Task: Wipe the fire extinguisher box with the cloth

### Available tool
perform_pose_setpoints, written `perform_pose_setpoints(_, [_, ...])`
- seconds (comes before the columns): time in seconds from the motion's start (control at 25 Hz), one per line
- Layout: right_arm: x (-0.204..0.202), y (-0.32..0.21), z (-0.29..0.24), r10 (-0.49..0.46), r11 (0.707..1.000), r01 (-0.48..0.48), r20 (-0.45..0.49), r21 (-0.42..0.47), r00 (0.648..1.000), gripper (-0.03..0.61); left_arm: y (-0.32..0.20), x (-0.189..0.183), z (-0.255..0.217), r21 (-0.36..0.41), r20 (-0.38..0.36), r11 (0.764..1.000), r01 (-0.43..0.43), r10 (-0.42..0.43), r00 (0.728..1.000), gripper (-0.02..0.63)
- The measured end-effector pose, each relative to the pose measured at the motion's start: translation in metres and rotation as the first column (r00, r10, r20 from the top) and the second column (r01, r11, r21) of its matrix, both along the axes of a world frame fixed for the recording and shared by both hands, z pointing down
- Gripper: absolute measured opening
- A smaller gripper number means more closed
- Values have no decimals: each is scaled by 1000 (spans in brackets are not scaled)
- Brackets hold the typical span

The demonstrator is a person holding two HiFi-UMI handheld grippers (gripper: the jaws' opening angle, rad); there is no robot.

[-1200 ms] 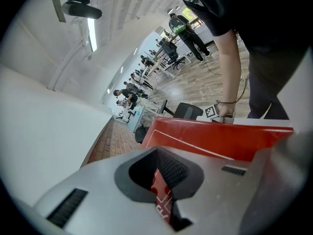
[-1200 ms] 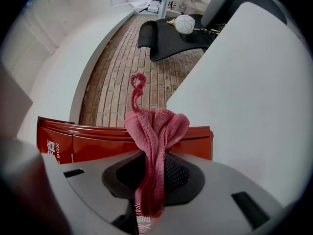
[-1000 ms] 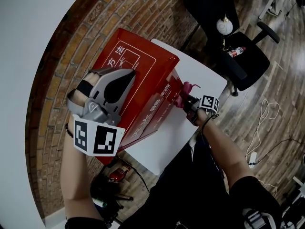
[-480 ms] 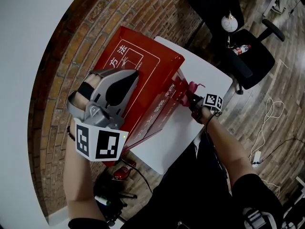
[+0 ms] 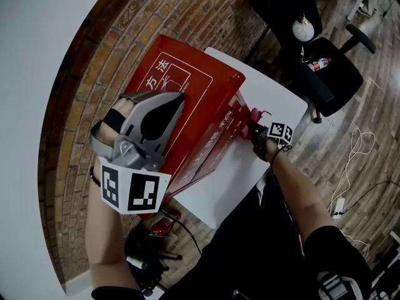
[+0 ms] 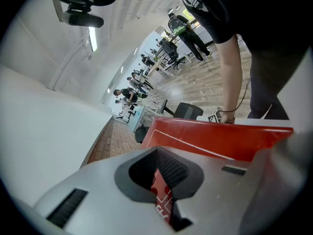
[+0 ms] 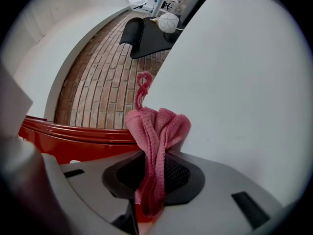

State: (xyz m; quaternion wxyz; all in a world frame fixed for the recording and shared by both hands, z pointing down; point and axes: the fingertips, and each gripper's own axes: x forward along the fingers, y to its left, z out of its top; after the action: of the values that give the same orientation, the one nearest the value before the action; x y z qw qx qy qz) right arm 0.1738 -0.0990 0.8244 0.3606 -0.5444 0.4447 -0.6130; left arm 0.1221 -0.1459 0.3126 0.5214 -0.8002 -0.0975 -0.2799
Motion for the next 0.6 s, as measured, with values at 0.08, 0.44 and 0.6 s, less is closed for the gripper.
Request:
perform_pose_setpoints(0.08, [1,0,4,3,1000,-3,-1,-9,1000,101,0,0,0,0,0,1000,0,0,1000,31])
perform_pose_setpoints(0.44, [0,1,17,-7,999,7,-15,-52,1000,101,0,0,-1,0,0,1000,1,-1,1000,31])
perform_pose_setpoints(0.6, [-1,0,18,10,999,-11,-13,-46,1000,101,0,0,-1,0,0,1000,1,-1,1000,31])
